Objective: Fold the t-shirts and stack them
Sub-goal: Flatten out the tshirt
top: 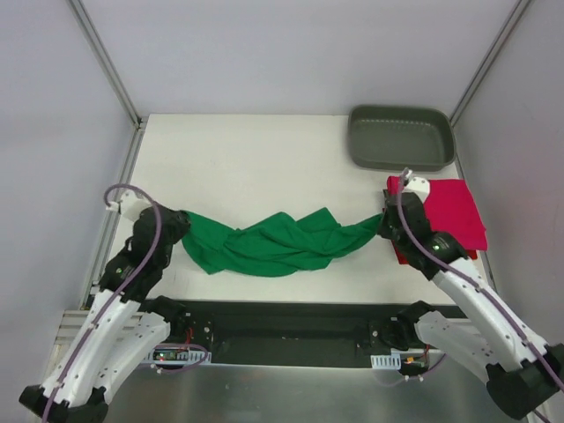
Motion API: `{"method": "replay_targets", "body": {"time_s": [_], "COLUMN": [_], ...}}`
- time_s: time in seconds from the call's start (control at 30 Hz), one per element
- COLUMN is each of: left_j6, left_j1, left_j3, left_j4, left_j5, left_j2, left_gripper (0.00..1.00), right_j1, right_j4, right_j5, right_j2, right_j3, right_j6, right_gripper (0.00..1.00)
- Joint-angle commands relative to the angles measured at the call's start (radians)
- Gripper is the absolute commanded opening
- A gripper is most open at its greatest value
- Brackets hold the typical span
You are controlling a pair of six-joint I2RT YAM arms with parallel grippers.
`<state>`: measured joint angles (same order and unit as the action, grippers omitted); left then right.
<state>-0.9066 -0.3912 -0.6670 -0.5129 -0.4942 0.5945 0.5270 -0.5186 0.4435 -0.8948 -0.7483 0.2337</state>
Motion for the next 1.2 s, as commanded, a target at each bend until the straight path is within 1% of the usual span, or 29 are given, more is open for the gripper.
{"method": "replay_targets", "body": {"time_s": [0.0, 0.07, 0.13, 0.23, 0.3, 0.43, 0.53, 0.6, 0.67, 0.77, 0.83, 0.9, 0.93, 1.0, 1.03, 1.07, 1.1, 1.13, 1.17], "left_j6": [0.041, 0.078, 0.110, 0.170, 0.190, 0.280, 0.334, 0.377, 0.432, 0.489, 0.540, 0.604, 0.623, 0.617, 0.591, 0.560, 0.534, 0.522, 0.529], "left_j1": [0.006, 0.006, 0.006, 0.006, 0.006, 0.006, 0.006, 0.006, 0.006, 0.005, 0.006, 0.011, 0.021, 0.073, 0.112, 0.162, 0.211, 0.245, 0.271], "left_j3": [-0.196, -0.273, -0.353, -0.468, -0.552, -0.695, -0.766, -0.798, -0.832, -0.835, -0.815, -0.774, -0.761, -0.744, -0.738, -0.735, -0.738, -0.765, -0.807], "left_j4": [0.040, 0.042, 0.053, 0.074, 0.080, 0.119, 0.148, 0.174, 0.182, 0.192, 0.226, 0.307, 0.342, 0.353, 0.355, 0.356, 0.373, 0.375, 0.373], "left_j5": [-0.093, -0.106, -0.104, -0.087, -0.075, -0.034, -0.092, -0.125, -0.155, -0.233, -0.329, -0.414, -0.428, -0.364, -0.327, -0.275, -0.230, -0.201, -0.182], "left_j2": [-0.122, -0.157, -0.183, -0.187, -0.177, -0.157, -0.125, -0.085, -0.009, 0.120, 0.213, 0.319, 0.367, 0.482, 0.552, 0.630, 0.710, 0.816, 0.914], "left_gripper": [0.00, 0.00, 0.00, 0.00, 0.00, 0.00, 0.00, 0.00, 0.00, 0.00, 0.00, 0.00, 0.00, 0.00, 0.00, 0.00, 0.00, 0.03, 0.12], "right_j1": [-0.004, -0.004, -0.002, -0.004, -0.002, -0.002, -0.004, -0.004, -0.004, -0.004, -0.002, -0.002, -0.004, -0.007, -0.013, -0.027, -0.057, -0.091, -0.137], "right_j4": [-0.073, -0.110, -0.126, -0.147, -0.147, -0.155, -0.164, -0.158, -0.144, -0.135, -0.150, -0.162, -0.166, -0.159, -0.143, -0.118, -0.101, -0.086, -0.080], "right_j5": [0.090, 0.098, 0.071, -0.003, -0.083, -0.230, -0.291, -0.305, -0.269, -0.174, -0.103, -0.048, -0.026, -0.017, -0.019, -0.032, -0.067, -0.106, -0.152], "right_j2": [0.164, 0.226, 0.296, 0.355, 0.384, 0.401, 0.390, 0.382, 0.376, 0.338, 0.292, 0.228, 0.199, 0.130, 0.084, 0.032, -0.021, -0.088, -0.148], "right_j3": [-0.179, -0.261, -0.331, -0.445, -0.503, -0.600, -0.637, -0.642, -0.613, -0.550, -0.496, -0.450, -0.418, -0.337, -0.297, -0.254, -0.228, -0.218, -0.224], "right_j6": [-0.068, -0.092, -0.115, -0.129, -0.134, -0.139, -0.123, -0.119, -0.116, -0.091, -0.061, -0.033, -0.013, 0.024, 0.036, 0.044, 0.050, 0.056, 0.062], "right_gripper": [0.03, 0.03, 0.04, 0.04, 0.04, 0.03, 0.03, 0.03, 0.03, 0.04, 0.06, 0.09, 0.10, 0.12, 0.14, 0.18, 0.24, 0.34, 0.46]}}
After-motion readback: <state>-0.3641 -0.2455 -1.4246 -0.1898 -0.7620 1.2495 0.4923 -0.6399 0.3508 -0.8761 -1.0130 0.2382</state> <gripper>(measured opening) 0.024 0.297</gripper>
